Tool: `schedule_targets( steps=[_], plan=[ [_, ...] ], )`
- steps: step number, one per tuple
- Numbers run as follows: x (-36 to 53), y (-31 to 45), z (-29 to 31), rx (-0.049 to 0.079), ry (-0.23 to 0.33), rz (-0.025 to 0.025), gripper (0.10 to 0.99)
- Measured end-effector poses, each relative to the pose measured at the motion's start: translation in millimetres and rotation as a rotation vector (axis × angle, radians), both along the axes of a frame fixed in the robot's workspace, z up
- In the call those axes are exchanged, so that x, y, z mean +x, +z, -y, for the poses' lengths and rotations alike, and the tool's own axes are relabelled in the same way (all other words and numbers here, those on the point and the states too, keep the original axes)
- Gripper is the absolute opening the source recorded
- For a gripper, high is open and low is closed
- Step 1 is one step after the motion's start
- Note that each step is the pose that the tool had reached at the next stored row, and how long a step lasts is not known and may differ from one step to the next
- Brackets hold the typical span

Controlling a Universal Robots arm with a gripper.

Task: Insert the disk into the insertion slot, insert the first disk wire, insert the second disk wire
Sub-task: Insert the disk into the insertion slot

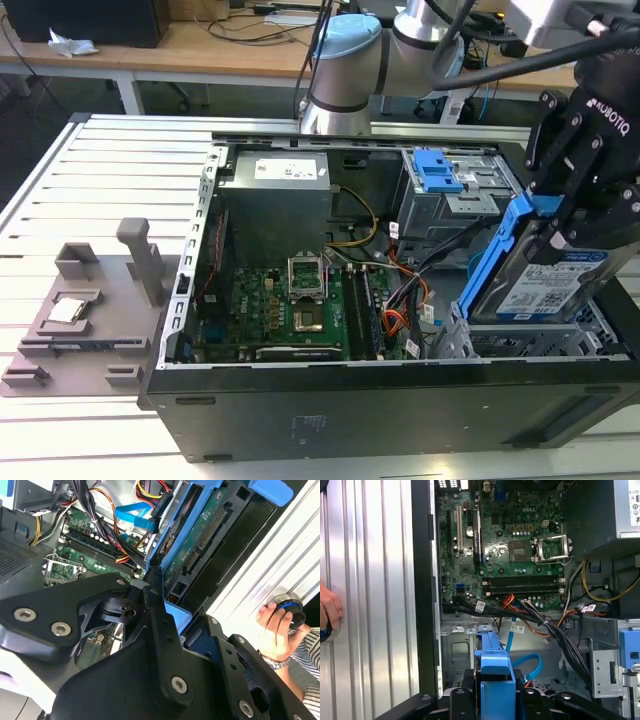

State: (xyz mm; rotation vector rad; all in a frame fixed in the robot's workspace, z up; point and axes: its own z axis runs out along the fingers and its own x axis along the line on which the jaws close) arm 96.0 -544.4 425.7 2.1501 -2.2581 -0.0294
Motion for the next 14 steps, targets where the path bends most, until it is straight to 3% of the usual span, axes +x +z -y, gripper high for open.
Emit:
schedule_targets(
  steps=[7,14],
  plan=[
    [0.0,-15.6,0.0,0.0,0.0,-0.0005,0.369],
    [0.0,-39.3,0.0,0.0,0.0,-0.0013,0.369]
  ],
)
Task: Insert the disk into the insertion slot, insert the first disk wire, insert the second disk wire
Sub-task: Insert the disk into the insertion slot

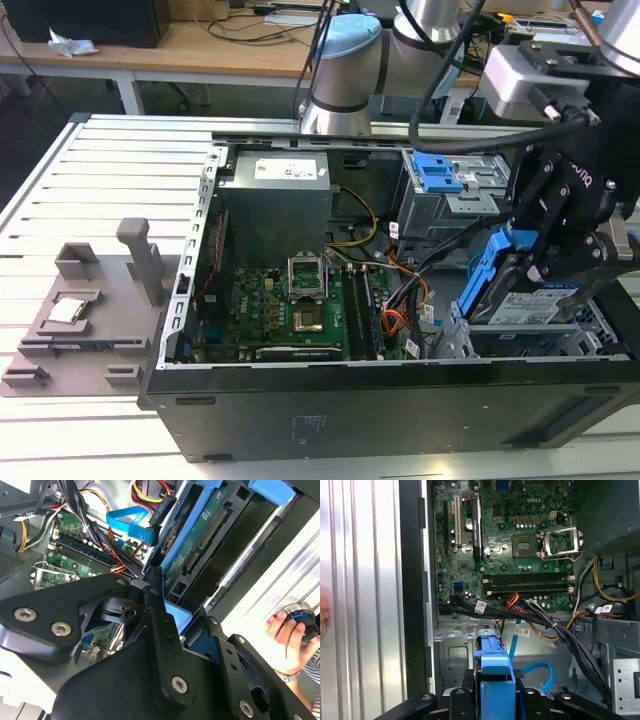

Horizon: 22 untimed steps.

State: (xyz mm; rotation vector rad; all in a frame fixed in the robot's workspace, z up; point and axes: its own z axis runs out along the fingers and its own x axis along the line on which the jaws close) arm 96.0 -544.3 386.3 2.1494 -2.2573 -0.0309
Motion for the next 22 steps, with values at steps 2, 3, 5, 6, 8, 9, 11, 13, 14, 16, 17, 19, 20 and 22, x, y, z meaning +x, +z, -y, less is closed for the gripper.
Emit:
schedule_targets(
  steps=[2,3,5,6,8,9,11,13,14,16,17,19,20,22],
  plan=[
    [0.0,-2.9,0.0,0.0,0.0,0.0,0.369],
    [0.0,-2.9,0.0,0.0,0.0,0.0,0.369],
    [0.0,-3.0,0.0,0.0,0.0,0.0,0.369],
    [0.0,-3.1,0.0,0.0,0.0,0.0,0.369],
    [0.0,-3.1,0.0,0.0,0.0,0.0,0.369],
    [0.0,-3.1,0.0,0.0,0.0,0.0,0.369],
    [0.0,-3.1,0.0,0.0,0.0,0.0,0.369],
    [0.0,-3.3,0.0,0.0,0.0,0.0,0.376],
    [0.0,-3.3,0.0,0.0,0.0,0.0,0.376],
    [0.0,-3.3,0.0,0.0,0.0,0.0,0.439],
    [0.0,-3.3,0.0,0.0,0.0,0.0,0.439],
    [0.0,-3.3,0.0,0.0,0.0,0.0,0.439],
    [0.0,-3.3,0.0,0.0,0.0,0.0,0.439],
    [0.0,-3.3,0.0,0.0,0.0,0.0,0.424]
  ],
)
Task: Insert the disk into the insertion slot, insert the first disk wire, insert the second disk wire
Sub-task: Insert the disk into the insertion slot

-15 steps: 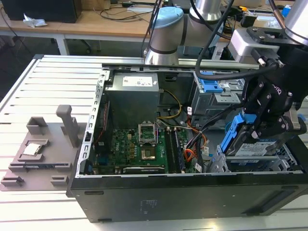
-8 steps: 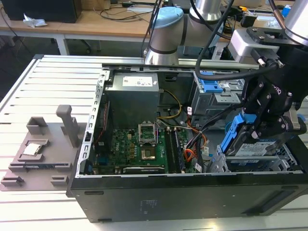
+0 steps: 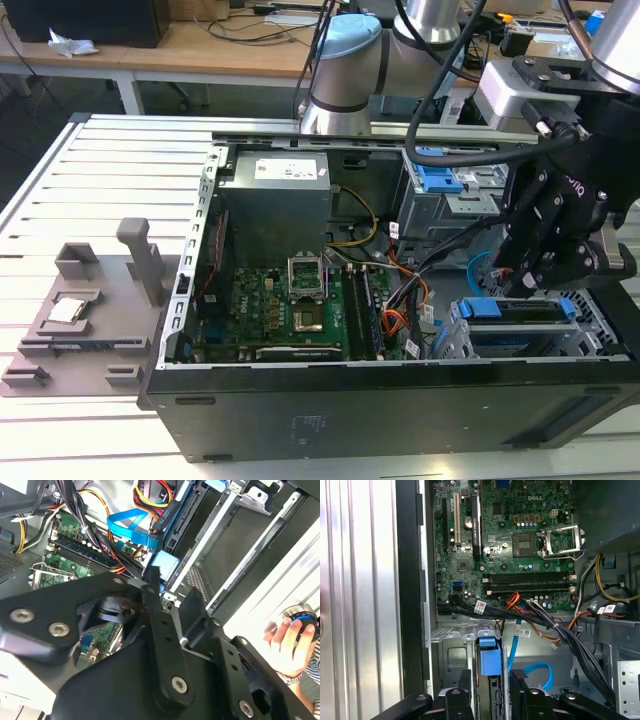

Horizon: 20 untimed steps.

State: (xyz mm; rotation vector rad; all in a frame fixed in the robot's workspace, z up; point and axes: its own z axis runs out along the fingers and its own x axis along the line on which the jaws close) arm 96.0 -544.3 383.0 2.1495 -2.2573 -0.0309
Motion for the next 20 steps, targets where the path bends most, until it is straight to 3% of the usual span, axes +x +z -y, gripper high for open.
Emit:
schedule_targets(
  steps=[2,3,6,15,20],
  plan=[
    [0.0,-0.1,0.0,0.0,0.0,0.0,0.294],
    [0.0,0.0,0.0,0.0,0.0,0.0,0.294],
    [0.0,-0.1,0.0,0.0,0.0,0.0,0.118],
    [0.2,-0.3,0.0,0.0,0.0,0.0,0.106],
    [7.9,-0.3,-0.7,0.0,0.0,-0.0001,0.106]
  ],
)
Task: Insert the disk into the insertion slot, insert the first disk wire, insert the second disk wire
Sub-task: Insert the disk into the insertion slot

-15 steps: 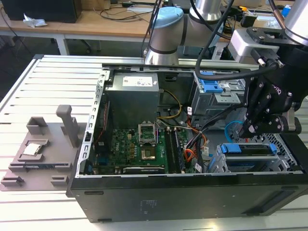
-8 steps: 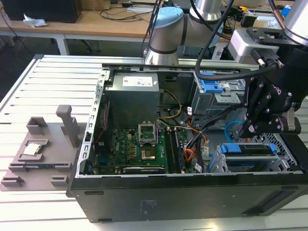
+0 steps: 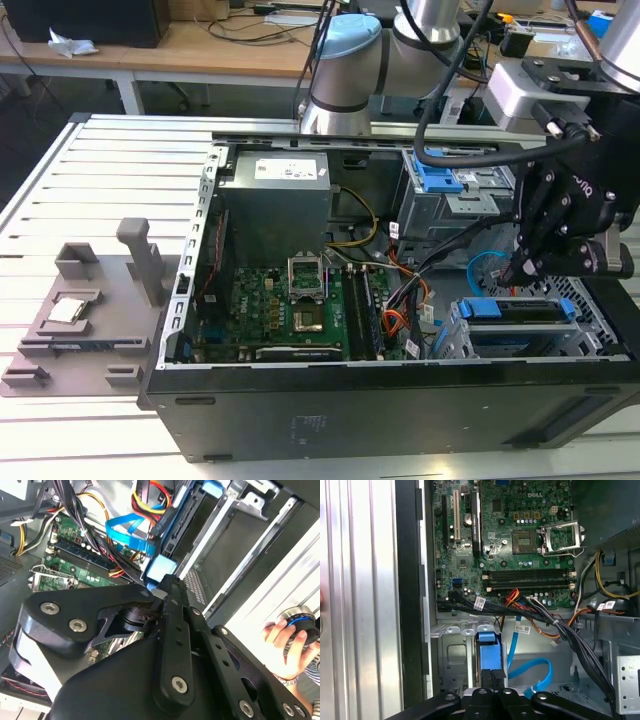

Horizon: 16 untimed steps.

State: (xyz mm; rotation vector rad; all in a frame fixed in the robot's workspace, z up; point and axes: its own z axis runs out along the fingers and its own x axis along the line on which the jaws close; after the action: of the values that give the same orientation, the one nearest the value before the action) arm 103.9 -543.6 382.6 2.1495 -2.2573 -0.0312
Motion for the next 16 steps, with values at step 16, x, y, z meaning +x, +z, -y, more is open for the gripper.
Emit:
schedule_targets(
  steps=[16],
  plan=[
    [10.6,0.1,-1.0,0.0,0.0,-0.0006,0.106]
  ],
)
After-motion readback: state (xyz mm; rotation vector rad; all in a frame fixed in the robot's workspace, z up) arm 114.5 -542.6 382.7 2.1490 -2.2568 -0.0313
